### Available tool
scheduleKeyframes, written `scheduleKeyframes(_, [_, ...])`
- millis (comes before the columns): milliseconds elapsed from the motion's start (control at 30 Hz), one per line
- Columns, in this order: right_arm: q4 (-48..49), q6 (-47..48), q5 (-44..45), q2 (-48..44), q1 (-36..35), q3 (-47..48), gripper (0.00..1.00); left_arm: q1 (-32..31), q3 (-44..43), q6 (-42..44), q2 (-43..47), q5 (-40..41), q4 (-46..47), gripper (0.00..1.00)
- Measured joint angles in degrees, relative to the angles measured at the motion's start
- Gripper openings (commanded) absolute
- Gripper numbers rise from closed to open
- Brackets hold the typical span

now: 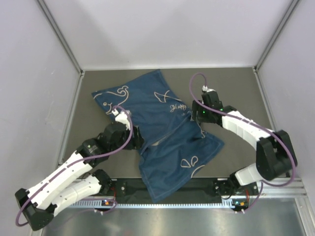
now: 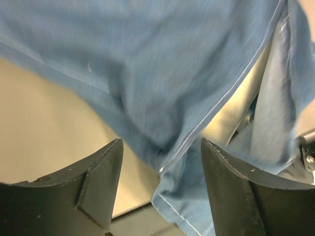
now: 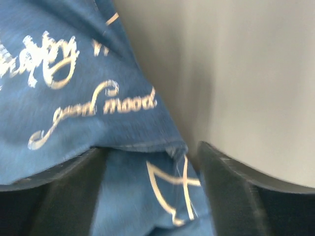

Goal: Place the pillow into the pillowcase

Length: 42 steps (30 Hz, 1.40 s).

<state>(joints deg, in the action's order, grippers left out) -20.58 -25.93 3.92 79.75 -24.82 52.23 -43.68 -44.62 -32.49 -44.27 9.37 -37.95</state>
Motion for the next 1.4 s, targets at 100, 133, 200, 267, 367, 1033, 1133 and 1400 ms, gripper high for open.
scheduleKeyframes(100, [1.2, 0.5, -0.1, 5.7, 0.7, 2.2, 0.42, 0.0, 4.7, -4.1, 2.6, -2.8, -0.3, 0.73])
scheduleKeyframes(133, [1.8, 0.8, -0.2, 6.8, 1.0, 2.3, 0.37, 0.0, 5.9, -5.3, 3.4, -3.3, -0.3, 0.73])
scheduleKeyframes(200, [2.3, 0.4, -0.6, 7.9, 1.3, 2.4, 0.34, 0.0, 7.5, -7.1, 4.6, -4.3, -0.4, 0.73])
scheduleKeyframes(267, [2.3, 0.4, -0.5, 8.6, 1.5, 3.1, 0.34, 0.0, 8.3, -9.2, 5.7, -5.2, -0.4, 0.73])
scheduleKeyframes(367, [2.7, 0.4, -0.7, 8.7, 1.7, 3.8, 0.34, 0.0, 9.3, -11.7, 6.7, -5.6, 0.0, 0.7])
scheduleKeyframes(1033, [1.5, 0.4, -1.4, 7.9, 2.3, 6.2, 0.0, -0.3, 15.5, -17.8, 0.9, -1.2, 10.0, 0.0])
scheduleKeyframes(1133, [-0.2, 0.2, -3.5, 7.2, 5.4, 8.1, 0.0, -0.4, 7.8, -17.5, 4.4, 0.8, 4.4, 0.0])
scheduleKeyframes(1400, [-1.4, -2.2, -7.6, -3.8, 7.3, 8.3, 0.0, -0.7, 1.9, -18.9, 12.0, 2.9, -0.1, 0.0])
